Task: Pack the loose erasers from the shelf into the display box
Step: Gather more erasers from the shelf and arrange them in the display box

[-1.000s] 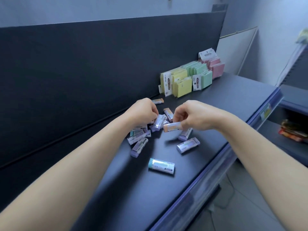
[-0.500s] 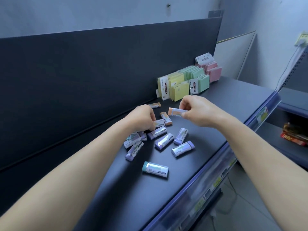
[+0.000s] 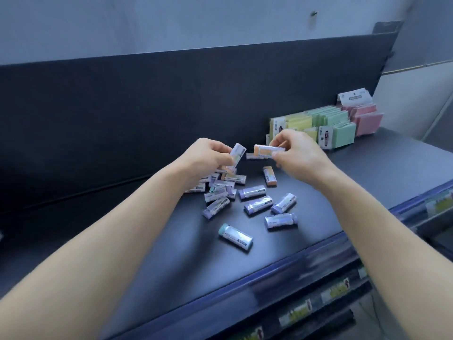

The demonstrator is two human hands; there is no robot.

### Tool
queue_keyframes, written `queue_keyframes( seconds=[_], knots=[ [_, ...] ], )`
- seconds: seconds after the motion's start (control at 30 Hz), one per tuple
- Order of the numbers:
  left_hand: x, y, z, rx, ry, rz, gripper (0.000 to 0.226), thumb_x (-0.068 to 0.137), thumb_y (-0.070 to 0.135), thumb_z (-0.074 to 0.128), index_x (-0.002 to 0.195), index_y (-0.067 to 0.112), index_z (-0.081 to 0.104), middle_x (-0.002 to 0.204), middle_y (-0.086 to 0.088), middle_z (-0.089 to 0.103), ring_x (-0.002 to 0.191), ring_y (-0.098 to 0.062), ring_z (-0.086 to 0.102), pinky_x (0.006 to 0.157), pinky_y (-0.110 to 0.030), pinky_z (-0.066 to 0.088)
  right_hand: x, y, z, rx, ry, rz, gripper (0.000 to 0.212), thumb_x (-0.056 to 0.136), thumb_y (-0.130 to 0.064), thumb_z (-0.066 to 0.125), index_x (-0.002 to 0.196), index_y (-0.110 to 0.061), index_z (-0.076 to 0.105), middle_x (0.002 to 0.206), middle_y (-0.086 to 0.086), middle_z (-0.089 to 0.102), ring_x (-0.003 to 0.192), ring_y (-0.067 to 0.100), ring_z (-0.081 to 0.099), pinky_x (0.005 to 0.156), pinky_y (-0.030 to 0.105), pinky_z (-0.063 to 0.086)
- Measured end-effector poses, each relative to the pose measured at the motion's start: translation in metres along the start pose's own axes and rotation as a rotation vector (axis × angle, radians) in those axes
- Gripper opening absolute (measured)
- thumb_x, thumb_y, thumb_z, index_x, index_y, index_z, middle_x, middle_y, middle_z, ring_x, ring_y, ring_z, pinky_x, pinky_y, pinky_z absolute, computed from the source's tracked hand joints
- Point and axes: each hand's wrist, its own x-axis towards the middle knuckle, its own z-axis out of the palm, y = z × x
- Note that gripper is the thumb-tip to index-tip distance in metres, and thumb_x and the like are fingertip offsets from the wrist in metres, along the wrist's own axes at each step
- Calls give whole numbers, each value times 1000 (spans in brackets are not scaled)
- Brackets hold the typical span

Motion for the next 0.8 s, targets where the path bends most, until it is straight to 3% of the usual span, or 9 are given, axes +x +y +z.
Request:
queue_keyframes(
  seconds=[0.13, 0.2, 0.3, 0.4, 0.5, 0.57, 0.8],
  knots=[
    [-32, -14, -19, -99, 122, -97, 9, 82, 1, 62, 84, 10, 60, 68, -1, 54, 53, -7, 49, 52, -16, 41, 1, -21, 25, 99, -102, -90, 20, 85, -4, 45, 90, -16, 61, 84, 5, 61, 68, 19, 56, 52, 25, 45],
    [-51, -22, -31, -131, 190, -136, 14, 82, -1, 61, 83, 12, 56, 72, -3, 55, 55, -10, 51, 53, -18, 42, 0, -34, 39, 132, -161, -138, 20, 85, -2, 49, 89, -16, 62, 77, 1, 59, 60, 13, 52, 46, 18, 41],
    [-82, -34, -51, -147, 286, -167, 24, 82, -3, 60, 100, 14, 58, 77, -1, 59, 61, -12, 53, 58, -21, 43, -5, -57, 59, 193, -252, -189, 19, 83, 0, 53, 86, -15, 65, 69, -3, 56, 53, 10, 46, 40, 15, 36],
    [-115, -46, -74, -143, 372, -197, 32, 83, -2, 59, 109, 17, 58, 84, -1, 62, 66, -13, 58, 62, -22, 45, -13, -84, 79, 284, -367, -225, 15, 81, -1, 61, 86, -14, 65, 72, -1, 59, 58, 11, 51, 50, 17, 42],
    [-146, -58, -100, -158, 440, -222, 30, 83, -1, 62, 108, 16, 57, 87, -3, 66, 68, -15, 62, 64, -22, 47, -23, -114, 99, 364, -440, -251, 15, 78, -6, 67, 85, -18, 61, 82, 2, 65, 71, 15, 58, 67, 33, 51],
    [-165, -67, -118, -166, 493, -229, 29, 83, -1, 62, 105, 15, 56, 86, -5, 67, 67, -15, 63, 65, -22, 49, -30, -135, 113, 397, -462, -269, 15, 77, -7, 68, 85, -17, 58, 86, 3, 66, 74, 16, 60, 74, 36, 54],
    [-225, -104, -186, -224, 632, -211, 24, 84, -5, 59, 90, 17, 49, 74, -9, 63, 55, -13, 60, 58, -22, 47, -67, -218, 170, 472, -549, -319, 17, 82, 3, 56, 91, -12, 57, 87, 10, 60, 76, 23, 64, 76, 40, 60]
  ],
)
